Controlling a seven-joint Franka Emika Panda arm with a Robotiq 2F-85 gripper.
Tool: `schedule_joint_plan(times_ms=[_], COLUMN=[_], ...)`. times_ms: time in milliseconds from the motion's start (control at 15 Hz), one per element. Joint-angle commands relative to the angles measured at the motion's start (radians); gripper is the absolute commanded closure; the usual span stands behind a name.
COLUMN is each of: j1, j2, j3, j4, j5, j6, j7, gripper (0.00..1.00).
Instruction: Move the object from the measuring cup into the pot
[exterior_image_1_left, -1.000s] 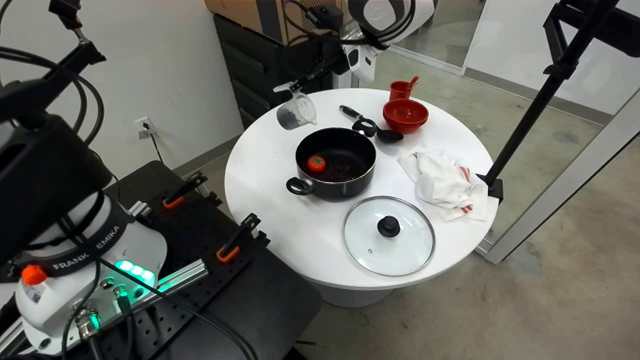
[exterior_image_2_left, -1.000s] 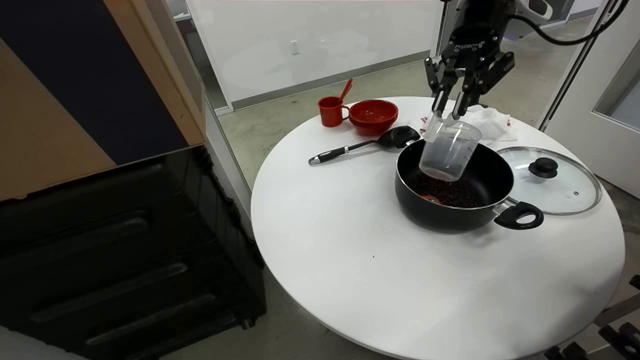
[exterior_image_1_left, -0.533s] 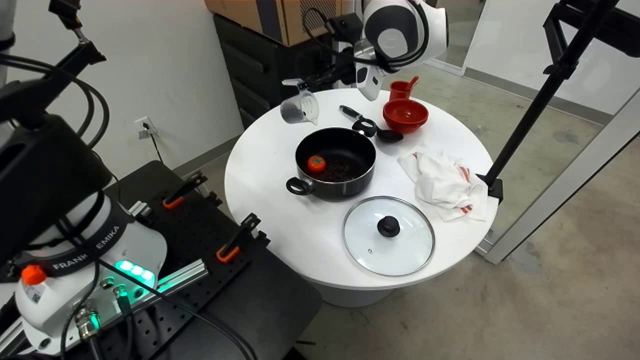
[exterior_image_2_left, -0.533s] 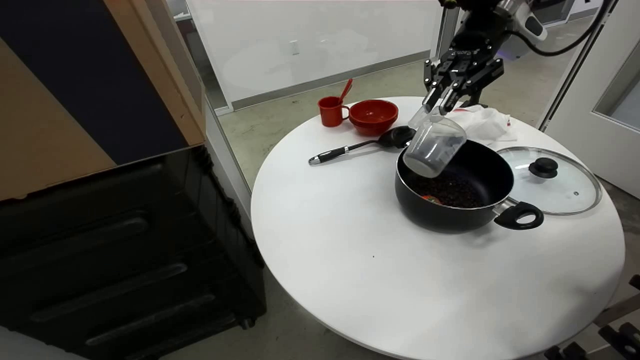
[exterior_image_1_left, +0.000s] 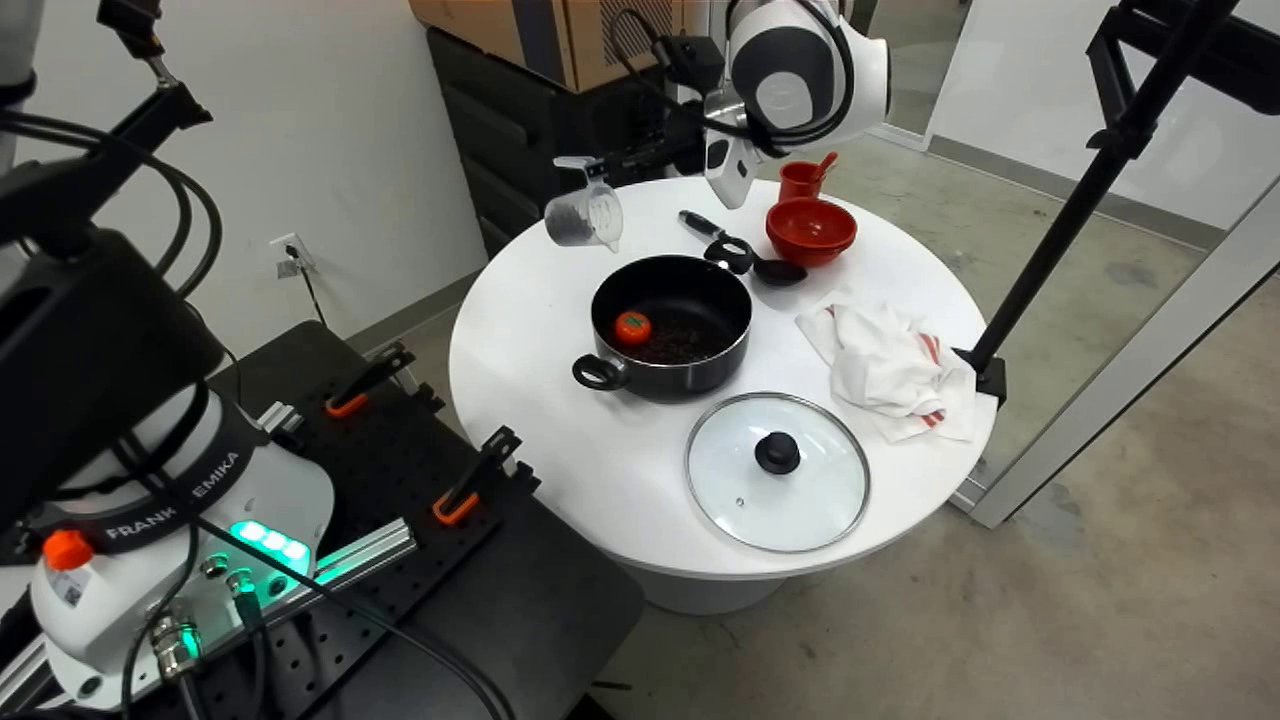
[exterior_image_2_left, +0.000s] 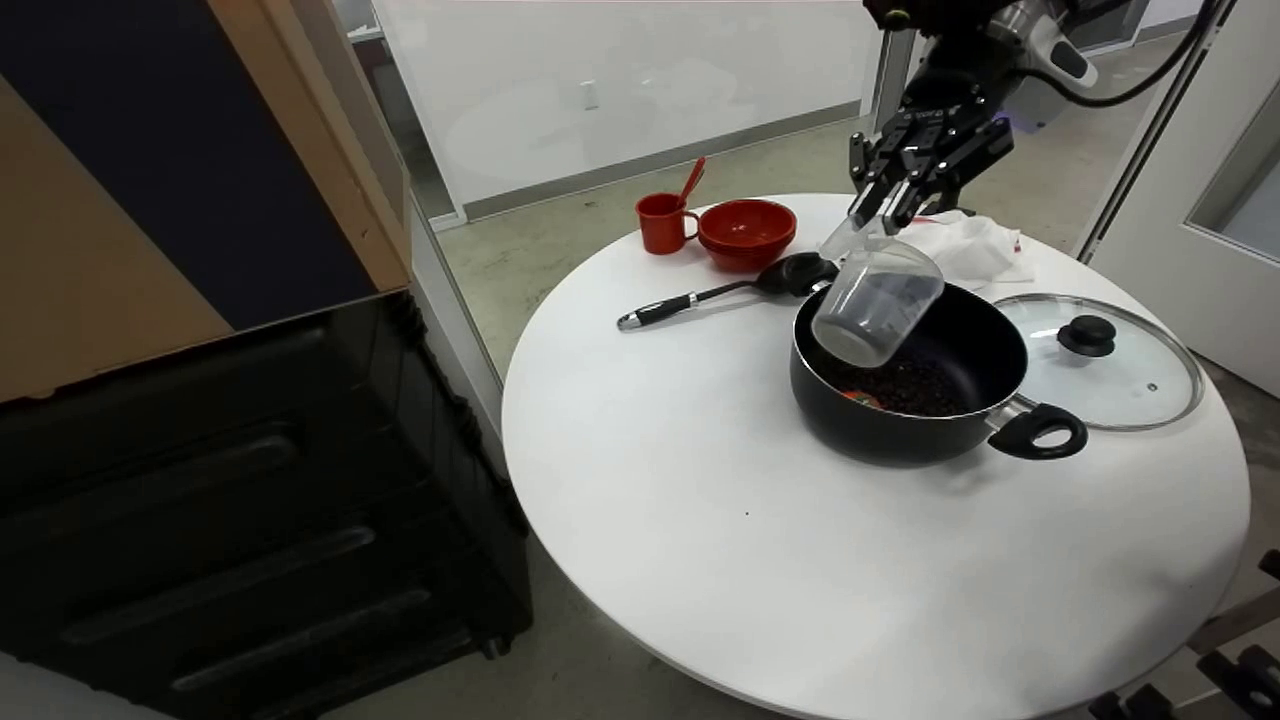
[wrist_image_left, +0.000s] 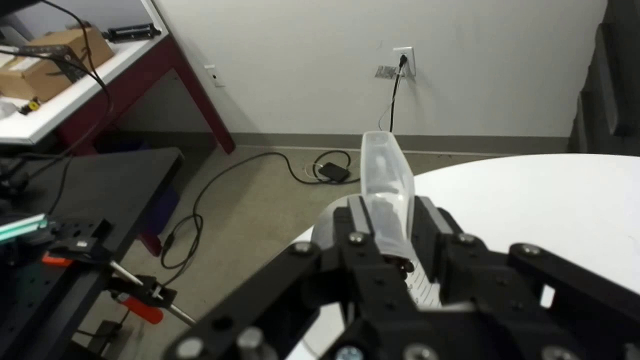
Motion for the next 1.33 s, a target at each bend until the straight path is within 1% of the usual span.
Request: schedule_joint_plan(times_ms=[0, 333, 533, 800, 1133, 1267], j1=[-0.01, -0.052, -0.081, -0.094, -0.091, -0.101], j2=[0.076, 0.161, 0.208, 0.245, 0.29, 0.322], j3=[-0.021, -0.031, -0.026, -0.022, -0.027, -0.022], j4=[0.1, 0.225, 0.29, 0.333, 0.365, 0.39], j5=[0.093, 0.238, 0.301, 0.305, 0.298, 0.286], j6=[-0.093, -0.082, -0.086, -0.122, -0.155, -0.207], j7=[0.108, 0.222, 0.281, 0.332, 0.423, 0.456], gripper=[0.93, 0.93, 0.93, 0.93, 0.93, 0.93])
